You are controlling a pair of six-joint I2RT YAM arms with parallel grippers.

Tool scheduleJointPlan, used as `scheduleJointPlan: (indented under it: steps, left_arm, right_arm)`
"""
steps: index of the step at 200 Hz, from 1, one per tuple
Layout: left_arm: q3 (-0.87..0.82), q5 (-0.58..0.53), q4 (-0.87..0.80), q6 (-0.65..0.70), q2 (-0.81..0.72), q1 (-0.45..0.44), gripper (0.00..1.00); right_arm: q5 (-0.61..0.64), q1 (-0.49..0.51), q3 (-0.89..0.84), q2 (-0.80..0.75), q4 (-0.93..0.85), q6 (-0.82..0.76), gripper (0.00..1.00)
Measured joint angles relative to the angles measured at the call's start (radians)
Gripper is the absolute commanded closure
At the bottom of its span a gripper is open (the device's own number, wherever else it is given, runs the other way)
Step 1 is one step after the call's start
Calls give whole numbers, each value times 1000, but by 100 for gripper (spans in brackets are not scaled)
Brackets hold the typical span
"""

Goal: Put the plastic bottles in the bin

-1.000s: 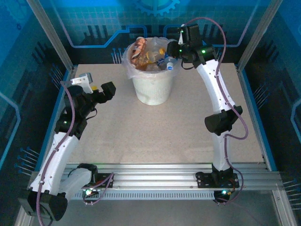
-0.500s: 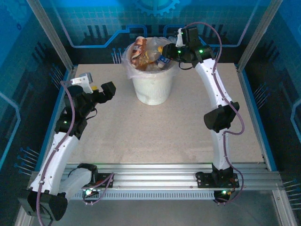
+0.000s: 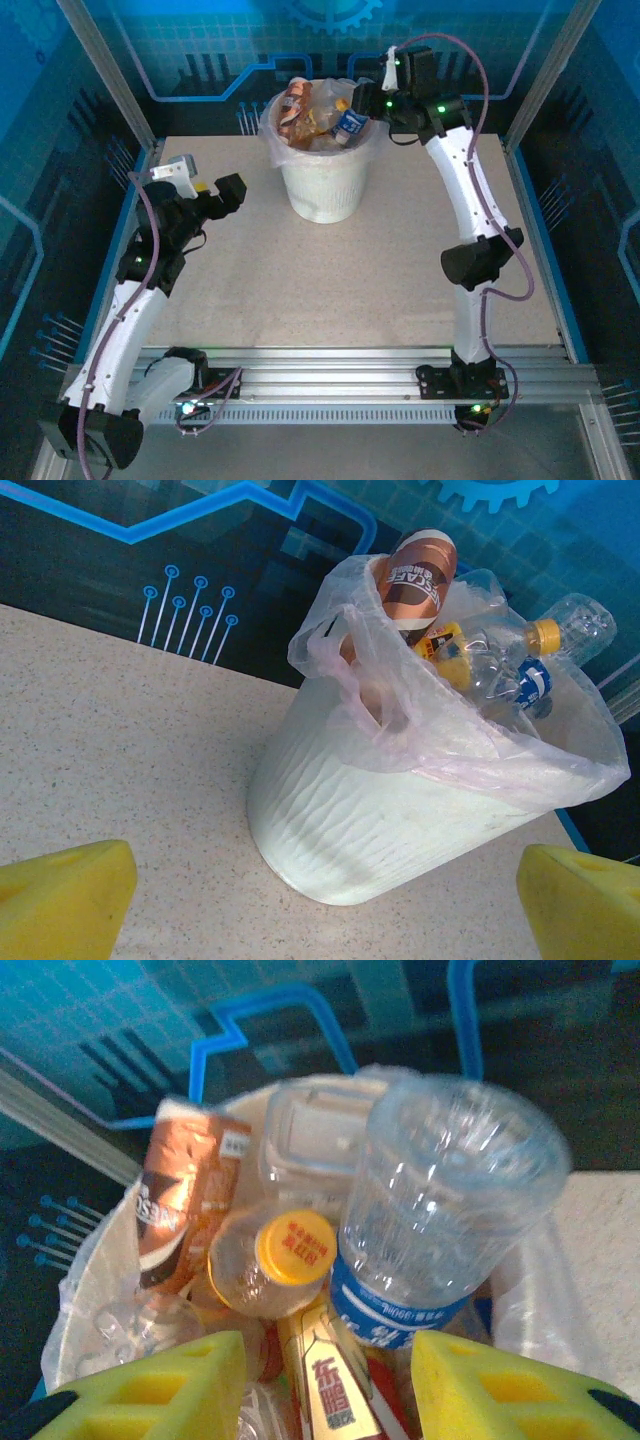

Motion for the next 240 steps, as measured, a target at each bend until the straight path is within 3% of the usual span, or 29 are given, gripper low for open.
scheduleJointPlan:
  steps: [65,112,174,240]
  left_arm:
    - [-16,0,13,0,0,0,1]
    - [-20,11,18,0,3,0,1]
    - [-33,12,24,0,5,0,1]
    - [-33,27,32,-2,8,0,1]
  right_arm:
    - [109,-1,156,123,94,-73,50]
    - [100,-14,162,190,150,-97,48]
    - [-16,-39,161,184,132,-92,53]
    - [-38,-24,-22,36,93,-81,55]
